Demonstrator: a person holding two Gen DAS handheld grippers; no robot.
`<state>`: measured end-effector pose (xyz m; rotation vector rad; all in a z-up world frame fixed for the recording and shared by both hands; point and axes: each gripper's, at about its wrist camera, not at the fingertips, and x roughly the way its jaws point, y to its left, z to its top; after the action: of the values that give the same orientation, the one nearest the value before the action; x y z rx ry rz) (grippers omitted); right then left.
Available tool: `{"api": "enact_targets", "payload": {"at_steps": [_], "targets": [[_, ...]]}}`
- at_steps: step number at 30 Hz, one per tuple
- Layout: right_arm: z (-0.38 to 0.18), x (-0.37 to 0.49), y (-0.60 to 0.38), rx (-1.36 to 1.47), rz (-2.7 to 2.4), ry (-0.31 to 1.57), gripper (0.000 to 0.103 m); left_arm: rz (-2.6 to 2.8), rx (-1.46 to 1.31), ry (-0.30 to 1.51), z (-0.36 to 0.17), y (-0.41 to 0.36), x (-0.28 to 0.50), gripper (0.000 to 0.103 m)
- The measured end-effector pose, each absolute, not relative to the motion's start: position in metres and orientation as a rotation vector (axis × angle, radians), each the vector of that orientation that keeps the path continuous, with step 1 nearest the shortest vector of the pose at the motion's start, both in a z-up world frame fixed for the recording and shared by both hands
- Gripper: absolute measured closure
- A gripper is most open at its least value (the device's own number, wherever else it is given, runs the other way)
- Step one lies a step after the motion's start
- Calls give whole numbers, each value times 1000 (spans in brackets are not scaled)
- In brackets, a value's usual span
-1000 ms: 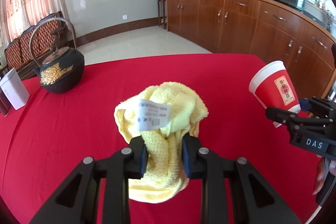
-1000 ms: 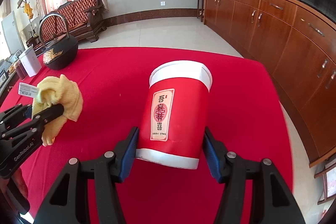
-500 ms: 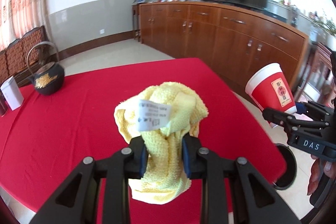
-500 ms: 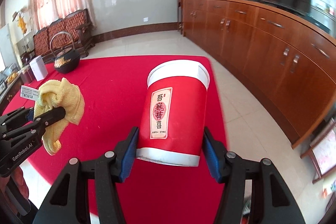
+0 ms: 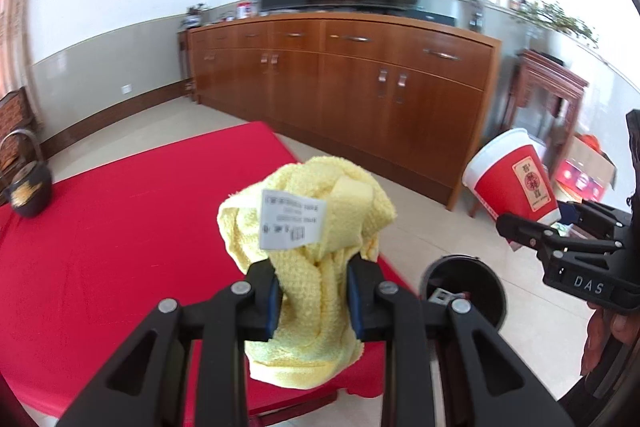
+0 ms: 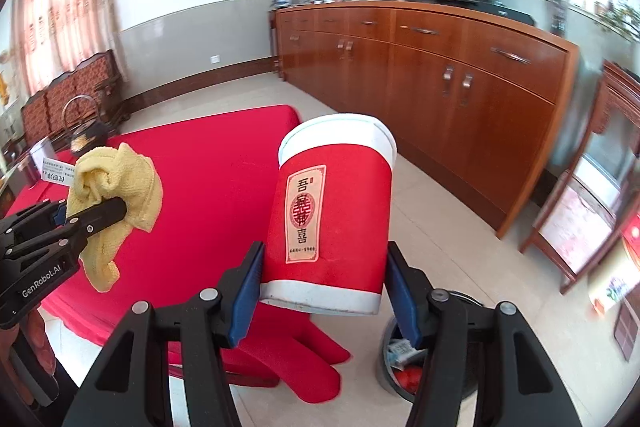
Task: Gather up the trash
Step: 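Carry the yellow cloth and red paper cup over the black bin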
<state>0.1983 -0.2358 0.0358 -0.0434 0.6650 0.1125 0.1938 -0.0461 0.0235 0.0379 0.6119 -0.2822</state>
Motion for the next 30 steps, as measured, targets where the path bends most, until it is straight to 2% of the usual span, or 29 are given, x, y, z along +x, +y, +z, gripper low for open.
{"api": "enact_targets", "payload": {"at_steps": [16, 30], "targets": [[24, 148, -364, 15, -63, 666, 43, -483, 122, 630, 10, -152, 185, 75], [-35, 140, -434, 45, -140, 775, 43, -606, 173, 735, -38, -218, 192, 75]]}}
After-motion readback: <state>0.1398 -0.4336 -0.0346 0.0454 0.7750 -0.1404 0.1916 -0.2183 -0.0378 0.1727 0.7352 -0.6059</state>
